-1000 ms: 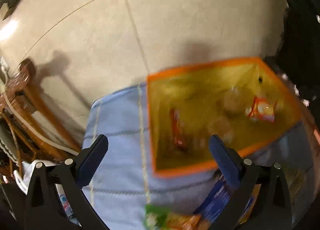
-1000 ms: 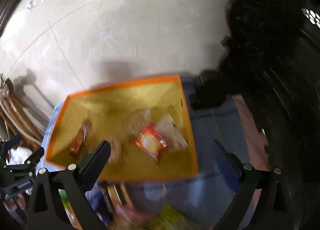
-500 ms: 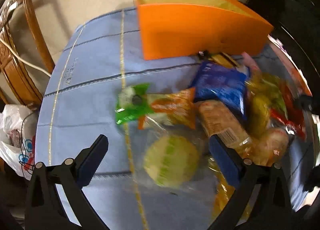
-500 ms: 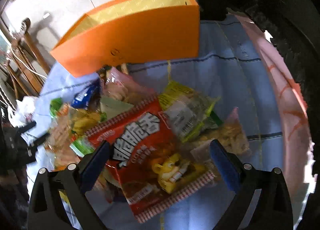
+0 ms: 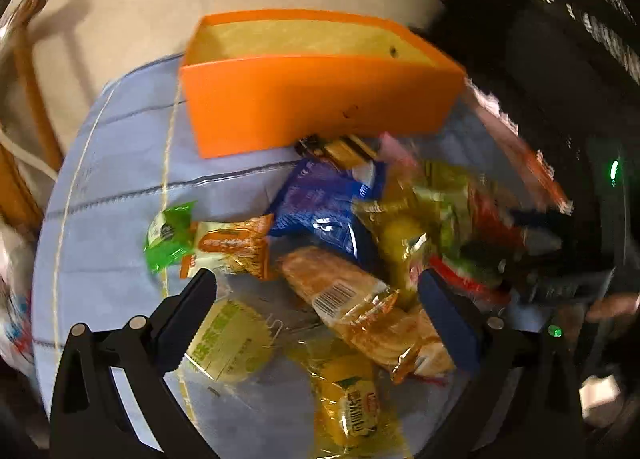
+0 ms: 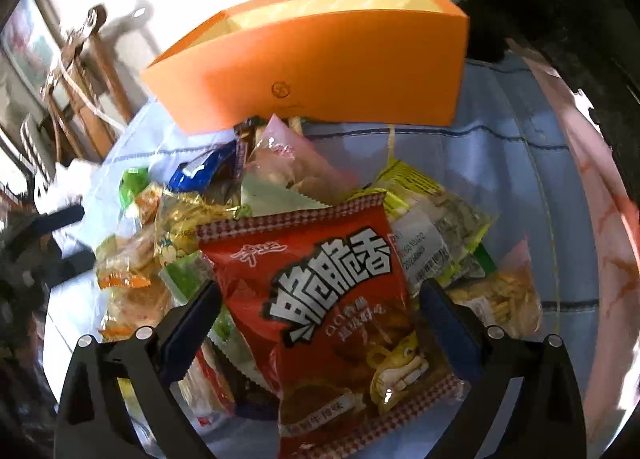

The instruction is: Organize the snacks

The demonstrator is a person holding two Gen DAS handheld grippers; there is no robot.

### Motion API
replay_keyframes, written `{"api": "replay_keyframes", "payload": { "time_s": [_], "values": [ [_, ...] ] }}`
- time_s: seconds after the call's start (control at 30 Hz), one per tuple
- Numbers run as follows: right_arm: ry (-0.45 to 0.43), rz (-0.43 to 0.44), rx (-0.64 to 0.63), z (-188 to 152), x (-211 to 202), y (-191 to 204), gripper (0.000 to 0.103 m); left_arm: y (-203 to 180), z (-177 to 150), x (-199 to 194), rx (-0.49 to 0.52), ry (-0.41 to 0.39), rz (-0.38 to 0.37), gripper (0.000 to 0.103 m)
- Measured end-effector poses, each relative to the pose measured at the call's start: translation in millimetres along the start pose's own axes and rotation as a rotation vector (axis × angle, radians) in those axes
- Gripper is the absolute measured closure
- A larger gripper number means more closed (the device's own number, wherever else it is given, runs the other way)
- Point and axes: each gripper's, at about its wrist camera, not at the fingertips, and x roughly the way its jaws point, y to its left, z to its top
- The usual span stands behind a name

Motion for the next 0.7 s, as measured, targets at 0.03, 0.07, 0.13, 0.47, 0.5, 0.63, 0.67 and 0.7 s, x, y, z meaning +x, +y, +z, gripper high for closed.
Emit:
{"api": "replay_keyframes", "payload": {
  "time_s": [0.03, 0.07, 0.13, 0.47, 0.5, 0.63, 0.67, 0.7],
  "values": [
    [-0.001, 0.014, 0.029, -0.6, -1.0, -2.4, 0.031, -7.5, 0.0, 11.8, 0.032, 0.039, 0.042, 0.004],
    [-0.002, 0.020, 0.045, -0.1, -3.3, -3.4, 0.039, -9.5, -0.9, 24.2, 0.039, 0.072, 0.055, 0.004],
    [0.020, -0.004, 0.049, -0.2, -9.2, -3.0, 0.040, -10.2, -1.0, 46.9, -0.011, 0.121, -0.014, 0.010],
    [-0.059, -0.061, 0.062, 1.2, -69.0, -10.1, 0.042, -1.6, -16.4, 33.9, -0.123, 0.152, -0.077, 0.068],
    [-0.074, -0.062, 0.064, 3.8, -75.9, -8.8, 0.042, -1.1, -16.2, 23.5, -0.119, 0.131, -0.077, 0.068],
    [-0.139, -0.054, 0.091, 13.8, -100.8, -8.3, 0.042, 4.0, -9.4, -18.7, -0.133, 0.044, -0.073, 0.069],
    [-0.152, -0.050, 0.098, 15.5, -107.2, -10.0, 0.042, 5.4, -6.7, -30.4, -0.136, 0.017, -0.072, 0.069],
    [-0.162, -0.052, 0.101, 18.7, -110.2, -10.0, 0.042, 6.4, -3.1, -42.6, -0.133, -0.011, -0.059, 0.069]
  ]
}}
